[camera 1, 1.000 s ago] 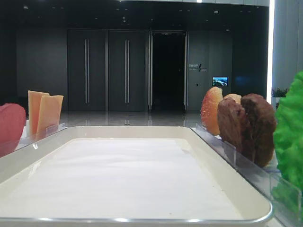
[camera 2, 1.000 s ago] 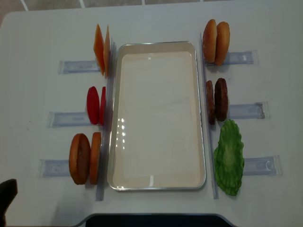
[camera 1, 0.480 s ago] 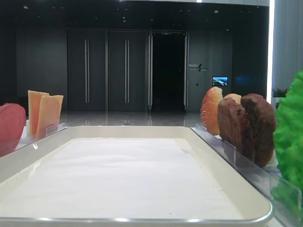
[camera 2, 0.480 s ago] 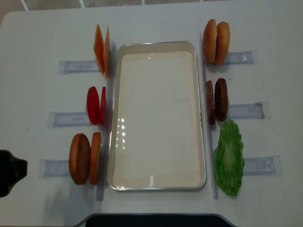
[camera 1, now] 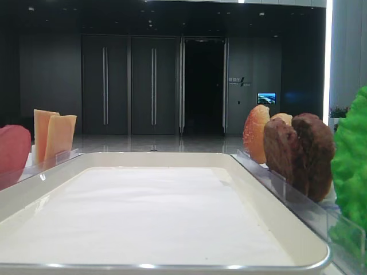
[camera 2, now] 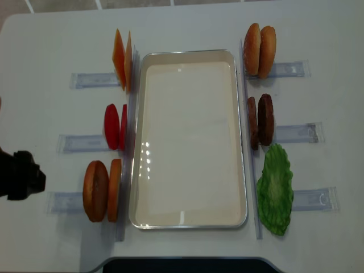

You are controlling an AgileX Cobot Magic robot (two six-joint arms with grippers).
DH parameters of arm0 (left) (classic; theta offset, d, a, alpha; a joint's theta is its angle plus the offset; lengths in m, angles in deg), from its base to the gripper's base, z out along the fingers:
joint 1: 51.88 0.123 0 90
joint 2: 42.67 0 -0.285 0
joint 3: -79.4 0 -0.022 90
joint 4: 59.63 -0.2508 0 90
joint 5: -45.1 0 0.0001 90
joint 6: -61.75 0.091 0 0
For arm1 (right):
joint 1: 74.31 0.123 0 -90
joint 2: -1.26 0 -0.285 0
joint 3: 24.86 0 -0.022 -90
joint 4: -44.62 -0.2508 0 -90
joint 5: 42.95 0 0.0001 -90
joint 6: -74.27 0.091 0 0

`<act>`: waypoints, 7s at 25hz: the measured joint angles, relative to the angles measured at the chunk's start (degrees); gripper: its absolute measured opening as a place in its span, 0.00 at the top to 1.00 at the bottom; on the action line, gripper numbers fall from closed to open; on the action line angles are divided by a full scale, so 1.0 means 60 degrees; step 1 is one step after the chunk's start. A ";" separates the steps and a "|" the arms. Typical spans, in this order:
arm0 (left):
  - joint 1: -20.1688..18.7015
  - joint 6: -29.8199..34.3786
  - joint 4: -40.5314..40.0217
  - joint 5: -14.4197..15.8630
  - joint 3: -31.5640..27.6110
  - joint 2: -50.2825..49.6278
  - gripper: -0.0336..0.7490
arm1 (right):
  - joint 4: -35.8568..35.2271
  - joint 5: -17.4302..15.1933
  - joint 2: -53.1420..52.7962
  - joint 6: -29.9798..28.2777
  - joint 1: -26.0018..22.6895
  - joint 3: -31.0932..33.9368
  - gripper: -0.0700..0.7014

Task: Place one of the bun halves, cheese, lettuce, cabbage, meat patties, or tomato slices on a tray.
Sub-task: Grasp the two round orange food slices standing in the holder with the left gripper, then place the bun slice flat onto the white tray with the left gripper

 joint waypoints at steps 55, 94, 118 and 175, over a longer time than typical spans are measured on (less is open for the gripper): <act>-0.5490 -0.5824 -0.1083 0.0103 0.1067 -0.2217 0.30 | 0.0000 0.0000 0.0000 0.0000 0.0000 0.0000 0.37; -0.6267 -0.6923 -0.1157 -0.1408 0.1067 -0.4902 0.30 | 0.0000 0.0000 0.0000 0.0000 0.0000 0.0000 0.37; -0.6267 -0.6743 -0.1331 -0.0892 0.1085 -0.5572 0.51 | 0.0000 0.0000 0.0000 0.0000 0.0000 0.0000 0.37; -0.6267 -0.6273 0.0506 -0.2424 0.1816 -0.4126 0.78 | 0.0000 0.0000 0.0000 0.0000 0.0000 0.0000 0.37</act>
